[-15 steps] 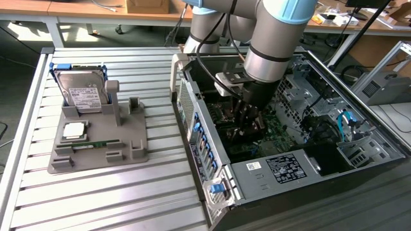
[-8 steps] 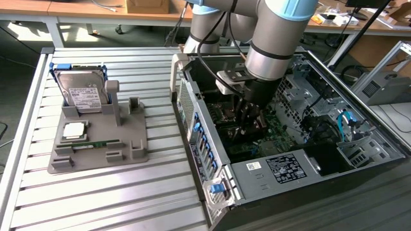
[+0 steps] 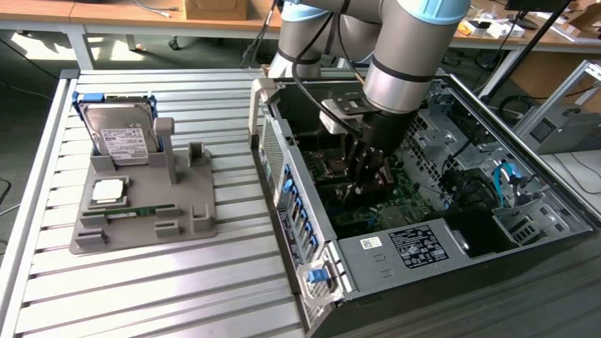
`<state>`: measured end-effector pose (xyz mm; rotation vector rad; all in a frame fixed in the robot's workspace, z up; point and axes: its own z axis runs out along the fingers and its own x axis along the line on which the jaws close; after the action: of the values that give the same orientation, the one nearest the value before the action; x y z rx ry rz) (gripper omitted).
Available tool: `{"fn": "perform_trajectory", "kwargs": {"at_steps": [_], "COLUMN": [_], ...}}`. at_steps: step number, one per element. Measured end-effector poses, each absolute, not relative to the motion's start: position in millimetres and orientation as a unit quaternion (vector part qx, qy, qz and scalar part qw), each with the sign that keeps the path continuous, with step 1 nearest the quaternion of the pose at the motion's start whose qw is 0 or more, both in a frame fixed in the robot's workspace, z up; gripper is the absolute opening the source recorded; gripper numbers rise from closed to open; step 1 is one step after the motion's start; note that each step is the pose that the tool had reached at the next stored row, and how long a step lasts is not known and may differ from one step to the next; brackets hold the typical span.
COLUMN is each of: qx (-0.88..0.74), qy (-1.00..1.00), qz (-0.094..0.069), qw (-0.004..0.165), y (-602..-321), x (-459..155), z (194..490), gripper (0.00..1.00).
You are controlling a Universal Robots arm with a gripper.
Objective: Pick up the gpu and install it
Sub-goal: 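Insert the gpu into the slot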
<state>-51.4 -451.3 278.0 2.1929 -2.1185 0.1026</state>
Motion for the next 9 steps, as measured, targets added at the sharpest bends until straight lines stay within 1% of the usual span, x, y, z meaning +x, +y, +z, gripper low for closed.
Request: {"fn": "perform_trajectory", "kwargs": {"at_steps": [9], "qx": [0.718], "qy": [-0.693], "qz": [0.032], "qw": [0.049], "y": [-445.3], "x": [-45.5], "z": [278.1], "gripper": [0.27]}}
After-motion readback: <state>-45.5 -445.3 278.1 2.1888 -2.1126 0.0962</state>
